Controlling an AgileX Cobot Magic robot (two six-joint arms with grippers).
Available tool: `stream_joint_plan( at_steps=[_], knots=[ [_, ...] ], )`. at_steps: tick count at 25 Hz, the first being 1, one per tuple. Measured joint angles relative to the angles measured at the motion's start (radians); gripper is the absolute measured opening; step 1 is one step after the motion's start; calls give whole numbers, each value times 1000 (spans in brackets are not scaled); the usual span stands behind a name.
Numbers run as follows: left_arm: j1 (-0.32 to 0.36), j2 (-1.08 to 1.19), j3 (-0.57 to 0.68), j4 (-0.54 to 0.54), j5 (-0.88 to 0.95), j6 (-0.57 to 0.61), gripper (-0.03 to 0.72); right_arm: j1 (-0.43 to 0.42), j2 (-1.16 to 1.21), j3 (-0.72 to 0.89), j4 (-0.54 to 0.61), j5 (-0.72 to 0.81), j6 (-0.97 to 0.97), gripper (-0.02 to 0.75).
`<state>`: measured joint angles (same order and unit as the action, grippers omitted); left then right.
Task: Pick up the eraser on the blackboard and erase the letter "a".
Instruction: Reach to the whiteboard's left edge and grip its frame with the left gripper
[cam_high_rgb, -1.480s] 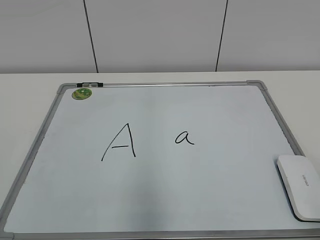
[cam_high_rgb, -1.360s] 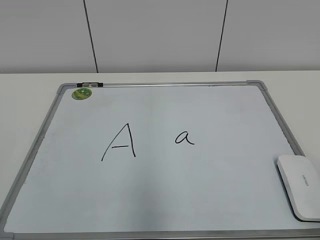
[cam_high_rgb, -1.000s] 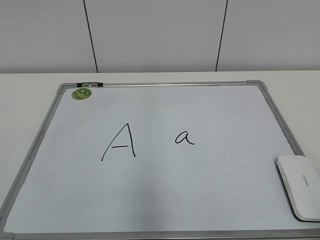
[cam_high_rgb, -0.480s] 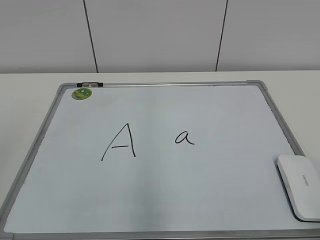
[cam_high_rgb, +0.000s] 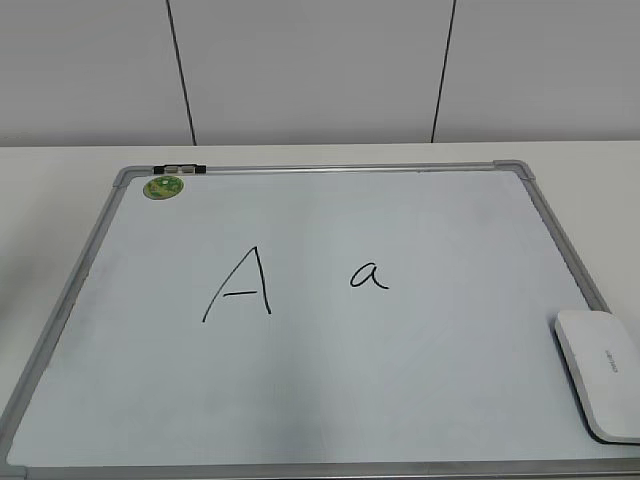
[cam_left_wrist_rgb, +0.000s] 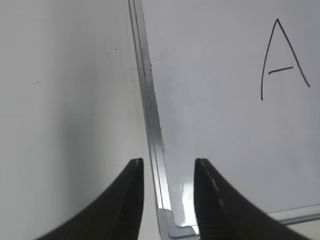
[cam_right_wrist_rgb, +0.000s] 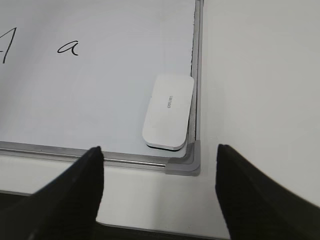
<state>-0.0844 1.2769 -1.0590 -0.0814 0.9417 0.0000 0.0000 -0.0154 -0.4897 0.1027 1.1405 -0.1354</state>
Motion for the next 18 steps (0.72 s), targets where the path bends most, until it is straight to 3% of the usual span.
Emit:
stream_joint_plan(
  at_steps=[8,18],
  knots=[
    [0,280,-120,3,7,-48,244,0,0,0,0,0,0,519],
    [0,523,-293,93,21,-93,279,0,0,0,-64,0,-2,519]
  ],
)
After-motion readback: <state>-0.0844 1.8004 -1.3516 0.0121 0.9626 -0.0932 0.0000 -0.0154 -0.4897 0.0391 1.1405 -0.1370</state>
